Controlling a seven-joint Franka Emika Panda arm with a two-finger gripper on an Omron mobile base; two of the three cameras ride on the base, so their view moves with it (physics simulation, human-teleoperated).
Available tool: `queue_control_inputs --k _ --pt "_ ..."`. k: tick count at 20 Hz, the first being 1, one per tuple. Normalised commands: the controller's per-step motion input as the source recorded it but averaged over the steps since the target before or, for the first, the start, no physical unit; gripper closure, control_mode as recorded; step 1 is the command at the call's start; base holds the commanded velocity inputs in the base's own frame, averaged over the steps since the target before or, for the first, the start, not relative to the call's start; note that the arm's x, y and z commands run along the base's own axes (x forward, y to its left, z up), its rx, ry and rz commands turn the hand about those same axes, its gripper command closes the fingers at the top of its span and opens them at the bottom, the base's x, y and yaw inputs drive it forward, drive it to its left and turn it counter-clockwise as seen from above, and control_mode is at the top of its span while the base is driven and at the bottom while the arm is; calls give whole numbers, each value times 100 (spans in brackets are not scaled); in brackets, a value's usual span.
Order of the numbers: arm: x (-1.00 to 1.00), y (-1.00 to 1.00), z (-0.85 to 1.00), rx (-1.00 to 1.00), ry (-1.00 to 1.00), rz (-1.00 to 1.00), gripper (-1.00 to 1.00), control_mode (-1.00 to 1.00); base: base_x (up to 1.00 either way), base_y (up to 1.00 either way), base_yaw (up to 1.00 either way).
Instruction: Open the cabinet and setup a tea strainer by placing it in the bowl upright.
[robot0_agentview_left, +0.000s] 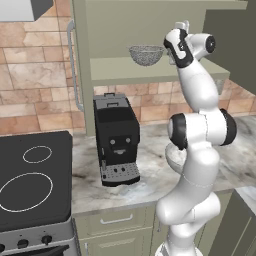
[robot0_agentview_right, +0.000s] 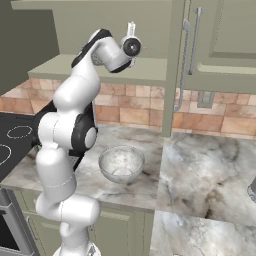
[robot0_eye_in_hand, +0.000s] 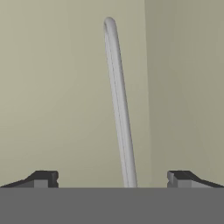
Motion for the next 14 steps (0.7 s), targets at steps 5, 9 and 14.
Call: queue_control_inputs --k 5,9,14 --pt "5 0 0 0 0 0 -100 -100 0 0 0" --pt "0 0 0 0 0 0 100 -100 0 0 0" --pt "0 0 0 0 0 0 100 -100 0 0 0"
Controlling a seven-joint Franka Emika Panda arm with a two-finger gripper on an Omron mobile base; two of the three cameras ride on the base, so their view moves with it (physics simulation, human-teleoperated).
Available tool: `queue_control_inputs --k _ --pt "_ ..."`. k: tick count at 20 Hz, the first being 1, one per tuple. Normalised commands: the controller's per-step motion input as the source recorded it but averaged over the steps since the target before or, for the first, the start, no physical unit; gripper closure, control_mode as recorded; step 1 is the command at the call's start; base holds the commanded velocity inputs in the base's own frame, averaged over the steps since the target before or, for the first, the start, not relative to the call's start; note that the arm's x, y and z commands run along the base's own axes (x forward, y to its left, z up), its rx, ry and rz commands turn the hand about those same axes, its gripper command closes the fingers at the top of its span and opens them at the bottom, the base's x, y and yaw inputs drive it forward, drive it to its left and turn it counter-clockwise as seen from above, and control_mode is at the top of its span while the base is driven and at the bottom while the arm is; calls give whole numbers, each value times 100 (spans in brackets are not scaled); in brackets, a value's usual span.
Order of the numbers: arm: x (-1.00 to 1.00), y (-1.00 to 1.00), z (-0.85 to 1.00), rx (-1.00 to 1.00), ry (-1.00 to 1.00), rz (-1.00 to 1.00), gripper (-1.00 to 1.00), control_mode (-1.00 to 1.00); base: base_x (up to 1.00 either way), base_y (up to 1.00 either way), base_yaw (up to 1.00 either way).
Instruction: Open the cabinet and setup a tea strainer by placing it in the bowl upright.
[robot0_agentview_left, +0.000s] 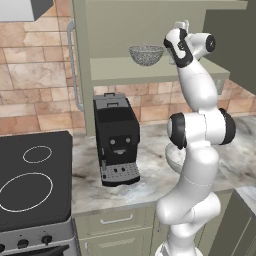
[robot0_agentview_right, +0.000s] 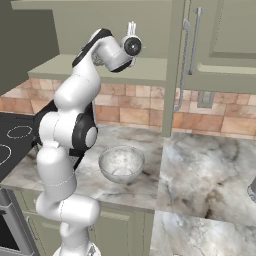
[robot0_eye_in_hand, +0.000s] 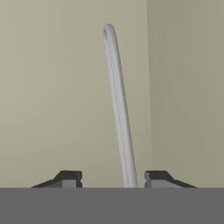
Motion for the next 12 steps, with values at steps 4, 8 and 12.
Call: queue_control_inputs --k 4,8,12 --pt "0 0 0 0 0 0 100 -100 0 0 0" --pt "0 0 0 0 0 0 100 -100 0 0 0" --pt "0 0 0 0 0 0 100 -100 0 0 0"
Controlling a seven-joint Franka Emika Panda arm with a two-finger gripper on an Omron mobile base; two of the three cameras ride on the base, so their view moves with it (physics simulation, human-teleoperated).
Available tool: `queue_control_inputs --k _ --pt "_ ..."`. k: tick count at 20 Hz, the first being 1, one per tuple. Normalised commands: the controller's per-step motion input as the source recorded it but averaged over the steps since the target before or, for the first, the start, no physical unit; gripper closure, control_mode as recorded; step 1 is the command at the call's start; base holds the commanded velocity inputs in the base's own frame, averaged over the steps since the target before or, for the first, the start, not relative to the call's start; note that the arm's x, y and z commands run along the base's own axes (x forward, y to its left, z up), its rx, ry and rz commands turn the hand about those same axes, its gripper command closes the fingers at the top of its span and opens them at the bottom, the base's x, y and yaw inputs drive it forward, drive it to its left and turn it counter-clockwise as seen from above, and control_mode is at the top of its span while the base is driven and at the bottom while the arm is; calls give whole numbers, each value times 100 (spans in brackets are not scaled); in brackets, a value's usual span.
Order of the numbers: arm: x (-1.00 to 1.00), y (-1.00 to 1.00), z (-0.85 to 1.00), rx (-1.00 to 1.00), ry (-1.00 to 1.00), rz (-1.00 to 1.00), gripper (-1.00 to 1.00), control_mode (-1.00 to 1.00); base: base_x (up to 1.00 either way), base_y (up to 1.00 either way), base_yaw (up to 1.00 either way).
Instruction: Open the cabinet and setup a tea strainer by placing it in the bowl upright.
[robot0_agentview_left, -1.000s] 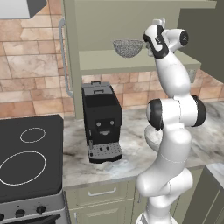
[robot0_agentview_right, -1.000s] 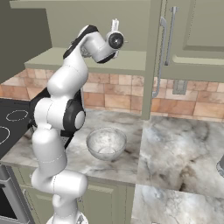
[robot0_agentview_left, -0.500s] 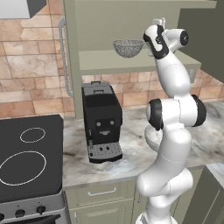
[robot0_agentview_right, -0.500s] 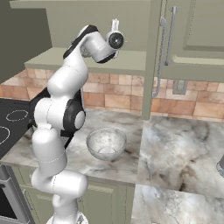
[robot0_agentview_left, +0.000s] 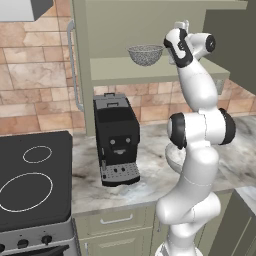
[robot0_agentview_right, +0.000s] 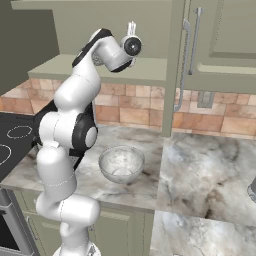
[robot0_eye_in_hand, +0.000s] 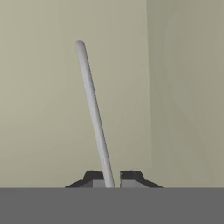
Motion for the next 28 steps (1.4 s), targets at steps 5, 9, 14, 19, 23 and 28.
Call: queue_control_inputs --k 5,9,14,19,23,28 --pt "0 1 0 0 0 0 100 -100 0 0 0" --pt "0 4 -2 0 0 0 100 -100 0 0 0" --pt "0 0 0 1 -2 0 100 -100 0 0 0" --pt "0 0 0 0 -11 0 100 -100 0 0 0" --pt "0 0 0 0 -10 0 100 -100 0 0 0" --pt "0 0 0 0 -6 0 100 -100 0 0 0"
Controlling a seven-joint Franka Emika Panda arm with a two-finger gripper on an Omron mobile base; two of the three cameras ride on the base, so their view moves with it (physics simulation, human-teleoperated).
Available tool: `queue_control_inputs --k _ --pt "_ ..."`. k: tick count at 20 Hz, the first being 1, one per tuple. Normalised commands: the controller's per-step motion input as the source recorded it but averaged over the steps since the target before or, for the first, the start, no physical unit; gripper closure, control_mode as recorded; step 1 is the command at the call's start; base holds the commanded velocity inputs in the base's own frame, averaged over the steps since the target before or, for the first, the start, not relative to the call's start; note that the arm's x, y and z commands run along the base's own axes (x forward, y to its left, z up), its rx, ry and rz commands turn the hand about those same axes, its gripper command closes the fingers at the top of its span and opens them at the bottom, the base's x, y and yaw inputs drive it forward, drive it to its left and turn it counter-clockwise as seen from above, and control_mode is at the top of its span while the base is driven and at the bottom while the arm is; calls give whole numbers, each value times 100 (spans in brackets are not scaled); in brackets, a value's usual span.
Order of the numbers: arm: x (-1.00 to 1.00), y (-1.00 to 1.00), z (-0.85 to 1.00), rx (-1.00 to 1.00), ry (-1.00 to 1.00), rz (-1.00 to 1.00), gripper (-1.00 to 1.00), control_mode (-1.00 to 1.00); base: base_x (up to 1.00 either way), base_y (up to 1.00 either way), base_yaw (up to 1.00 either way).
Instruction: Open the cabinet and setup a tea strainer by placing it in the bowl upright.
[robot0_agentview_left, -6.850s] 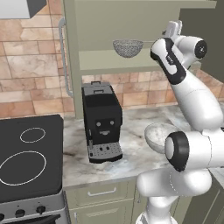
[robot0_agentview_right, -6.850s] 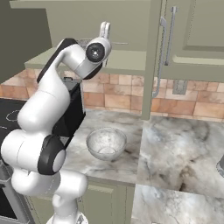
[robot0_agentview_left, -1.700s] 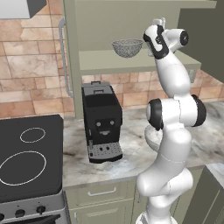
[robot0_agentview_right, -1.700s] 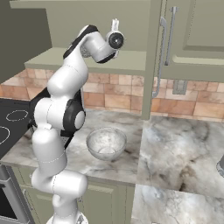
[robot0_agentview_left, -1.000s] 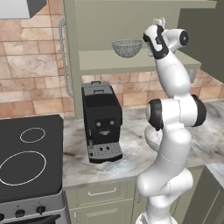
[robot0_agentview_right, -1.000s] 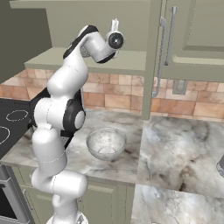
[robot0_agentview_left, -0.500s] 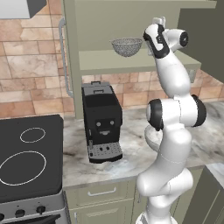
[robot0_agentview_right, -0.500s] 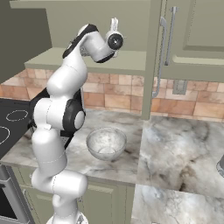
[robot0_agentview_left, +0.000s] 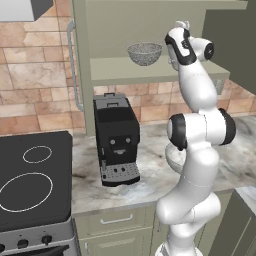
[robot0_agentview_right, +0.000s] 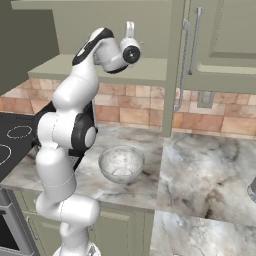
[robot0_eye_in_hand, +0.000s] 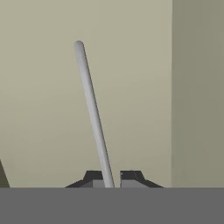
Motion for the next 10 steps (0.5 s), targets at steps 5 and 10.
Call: queue_control_inputs --k 5,10 --pt "-12 0 0 0 -4 0 100 -100 0 0 0" --pt "-42 0 0 0 0 0 100 -100 0 0 0"
